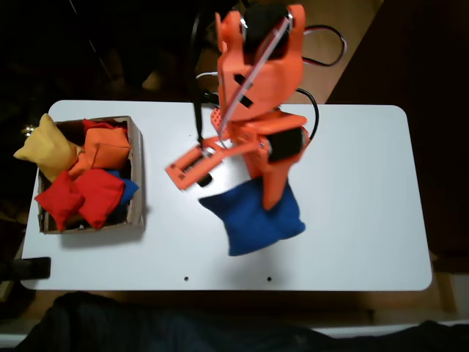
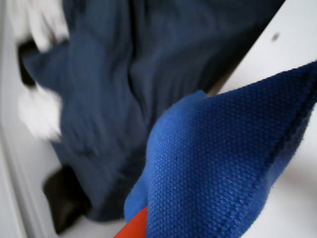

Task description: Grasp a bag and put it in the box.

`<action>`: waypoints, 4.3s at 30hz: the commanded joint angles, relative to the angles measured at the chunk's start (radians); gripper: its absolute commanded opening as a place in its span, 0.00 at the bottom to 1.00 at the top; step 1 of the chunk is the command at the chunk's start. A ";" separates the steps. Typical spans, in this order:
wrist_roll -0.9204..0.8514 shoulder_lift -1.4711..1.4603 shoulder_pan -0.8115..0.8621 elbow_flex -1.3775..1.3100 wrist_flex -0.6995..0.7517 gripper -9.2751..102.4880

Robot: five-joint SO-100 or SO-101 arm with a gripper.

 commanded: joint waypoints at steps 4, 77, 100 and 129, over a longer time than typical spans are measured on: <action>0.003 0.144 0.158 -0.006 0.000 0.08; -0.005 -0.150 1.256 0.123 -0.471 0.08; -0.192 -0.233 1.287 0.307 -0.483 0.08; -0.221 -0.029 1.266 0.693 -0.588 0.55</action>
